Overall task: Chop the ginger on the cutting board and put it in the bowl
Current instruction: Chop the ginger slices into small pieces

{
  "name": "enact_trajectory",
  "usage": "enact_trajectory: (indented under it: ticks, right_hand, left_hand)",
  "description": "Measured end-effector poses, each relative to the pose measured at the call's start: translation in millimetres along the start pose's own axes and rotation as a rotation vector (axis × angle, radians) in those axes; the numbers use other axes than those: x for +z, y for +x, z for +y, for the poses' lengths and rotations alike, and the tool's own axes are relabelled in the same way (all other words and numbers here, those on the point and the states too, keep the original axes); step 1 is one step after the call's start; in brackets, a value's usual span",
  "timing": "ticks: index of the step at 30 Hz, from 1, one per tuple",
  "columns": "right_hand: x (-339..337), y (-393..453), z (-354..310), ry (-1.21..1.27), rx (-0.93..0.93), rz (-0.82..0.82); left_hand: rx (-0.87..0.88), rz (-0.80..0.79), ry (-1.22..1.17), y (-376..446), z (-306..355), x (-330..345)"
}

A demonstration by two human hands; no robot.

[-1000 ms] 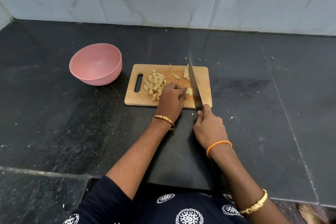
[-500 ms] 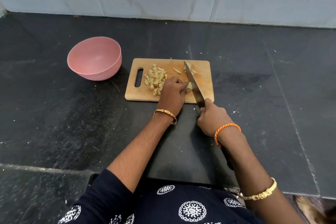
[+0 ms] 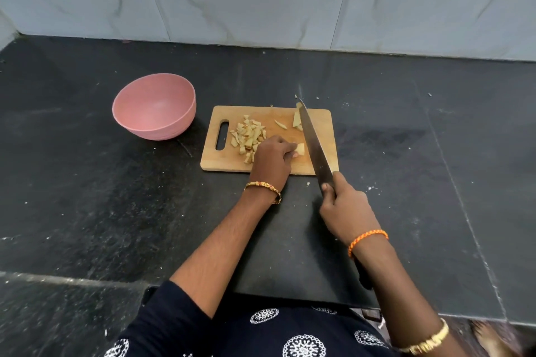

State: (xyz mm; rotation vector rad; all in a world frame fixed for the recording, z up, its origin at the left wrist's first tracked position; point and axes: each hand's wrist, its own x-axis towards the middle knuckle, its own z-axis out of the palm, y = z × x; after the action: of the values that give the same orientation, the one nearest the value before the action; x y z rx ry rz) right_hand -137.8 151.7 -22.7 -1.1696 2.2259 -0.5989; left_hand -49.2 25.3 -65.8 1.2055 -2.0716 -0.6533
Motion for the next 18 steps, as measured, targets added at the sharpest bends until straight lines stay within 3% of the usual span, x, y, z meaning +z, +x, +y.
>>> enact_trajectory:
  ticks: [11, 18]
  right_hand:
    - [11.8, 17.6, -2.6, -0.071, -0.042, 0.019]
    - [4.2, 22.9, -9.4, -0.16, -0.035, -0.072]
  left_hand:
    - [0.002, 0.012, -0.027, 1.1, -1.0, -1.7]
    - [0.012, 0.017, -0.038, 1.8, -1.7, -2.6]
